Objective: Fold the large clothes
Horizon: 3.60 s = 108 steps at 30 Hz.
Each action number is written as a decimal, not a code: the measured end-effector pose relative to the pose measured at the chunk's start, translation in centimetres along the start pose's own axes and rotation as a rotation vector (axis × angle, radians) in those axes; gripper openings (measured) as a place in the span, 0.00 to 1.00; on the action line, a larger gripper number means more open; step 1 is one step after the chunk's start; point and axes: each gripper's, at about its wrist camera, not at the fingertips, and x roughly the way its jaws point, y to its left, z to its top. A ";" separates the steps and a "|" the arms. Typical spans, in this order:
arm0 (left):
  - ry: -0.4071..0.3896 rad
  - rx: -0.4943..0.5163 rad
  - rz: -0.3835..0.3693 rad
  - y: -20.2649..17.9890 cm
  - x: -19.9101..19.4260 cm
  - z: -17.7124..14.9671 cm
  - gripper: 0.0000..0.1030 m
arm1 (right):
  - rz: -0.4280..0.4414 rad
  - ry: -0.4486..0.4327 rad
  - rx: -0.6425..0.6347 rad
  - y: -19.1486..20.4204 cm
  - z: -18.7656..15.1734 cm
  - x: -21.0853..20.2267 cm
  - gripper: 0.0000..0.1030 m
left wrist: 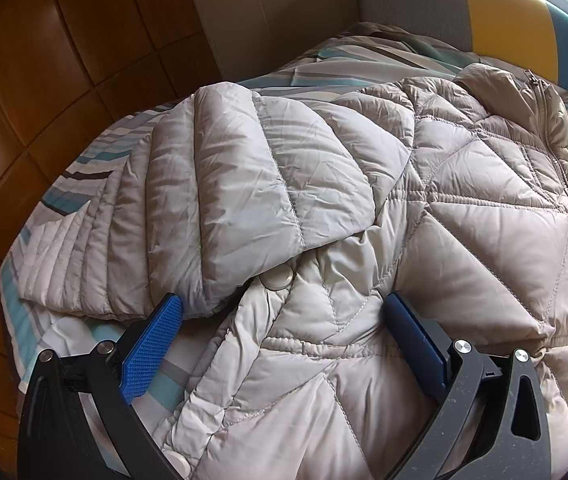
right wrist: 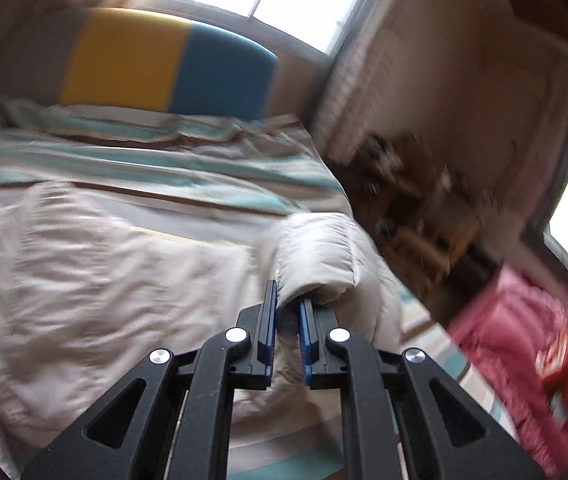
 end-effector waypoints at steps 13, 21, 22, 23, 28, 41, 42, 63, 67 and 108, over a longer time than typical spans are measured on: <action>-0.002 -0.007 -0.008 -0.1 0.1 0.0 0.97 | 0.253 -0.252 -0.302 11.6 2.1 -10.3 0.08; 0.007 -0.036 -0.042 0.4 0.3 -0.1 0.97 | 0.399 -0.341 -0.552 20.4 0.0 -15.1 0.08; 0.008 -0.041 -0.049 0.5 0.3 -0.2 0.97 | 0.417 -0.348 -0.579 21.2 -0.6 -15.6 0.08; 0.010 -0.046 -0.054 0.6 0.4 -0.2 0.97 | 0.444 -0.355 -0.604 22.1 -1.3 -16.2 0.08; 0.013 -0.051 -0.061 0.8 0.5 -0.1 0.97 | 0.617 -0.376 -0.682 24.9 -2.4 -19.2 0.09; 0.015 -0.054 -0.066 0.9 0.5 -0.1 0.97 | 0.694 -0.348 -0.572 20.7 -1.5 -19.6 0.63; 0.014 -0.052 -0.063 0.9 0.5 -0.1 0.97 | 0.688 -0.323 -0.556 20.2 -1.1 -19.1 0.65; -0.239 0.188 -0.296 -8.3 -10.4 2.9 0.97 | 0.384 0.135 0.221 6.0 1.9 -5.5 0.66; -0.201 0.325 -0.433 -15.0 -11.1 2.5 0.97 | 0.398 0.190 0.268 5.4 1.1 -4.1 0.68; -0.067 0.114 -0.280 -13.8 -0.9 4.0 0.97 | 0.656 0.301 0.159 12.2 1.2 1.0 0.32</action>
